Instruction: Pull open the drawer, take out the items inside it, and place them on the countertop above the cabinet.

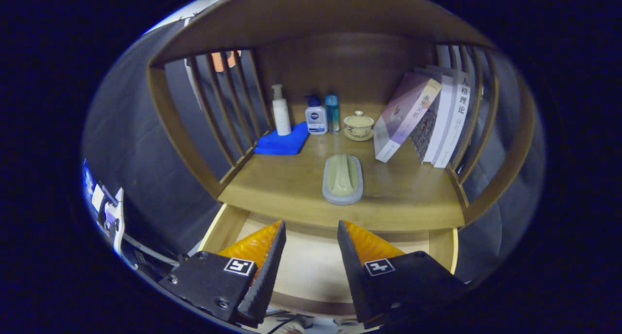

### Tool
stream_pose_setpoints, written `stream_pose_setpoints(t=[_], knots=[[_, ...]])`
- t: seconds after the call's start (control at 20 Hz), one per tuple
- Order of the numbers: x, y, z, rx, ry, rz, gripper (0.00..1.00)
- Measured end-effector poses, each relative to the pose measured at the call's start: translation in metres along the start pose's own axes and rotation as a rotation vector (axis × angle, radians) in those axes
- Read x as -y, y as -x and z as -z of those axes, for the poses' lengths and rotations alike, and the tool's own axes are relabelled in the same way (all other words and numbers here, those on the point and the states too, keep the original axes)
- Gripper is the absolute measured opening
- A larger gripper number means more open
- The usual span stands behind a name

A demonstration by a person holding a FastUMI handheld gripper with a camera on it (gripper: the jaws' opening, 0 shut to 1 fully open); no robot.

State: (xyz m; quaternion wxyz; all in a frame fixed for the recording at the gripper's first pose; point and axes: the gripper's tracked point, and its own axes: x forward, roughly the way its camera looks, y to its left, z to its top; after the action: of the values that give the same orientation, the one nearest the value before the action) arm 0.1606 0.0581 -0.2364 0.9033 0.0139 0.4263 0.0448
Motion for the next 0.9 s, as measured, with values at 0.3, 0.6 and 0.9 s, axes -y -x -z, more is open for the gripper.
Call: stream_pose_setpoints(t=[0.3,0.6,0.9], knots=[[0.001,0.052,0.03,0.216,0.005,-0.006,0.87],[-0.004,0.093,0.055,0.423,0.029,0.012,0.97],[-0.028,0.116,0.098,0.542,0.092,-0.006,0.97]])
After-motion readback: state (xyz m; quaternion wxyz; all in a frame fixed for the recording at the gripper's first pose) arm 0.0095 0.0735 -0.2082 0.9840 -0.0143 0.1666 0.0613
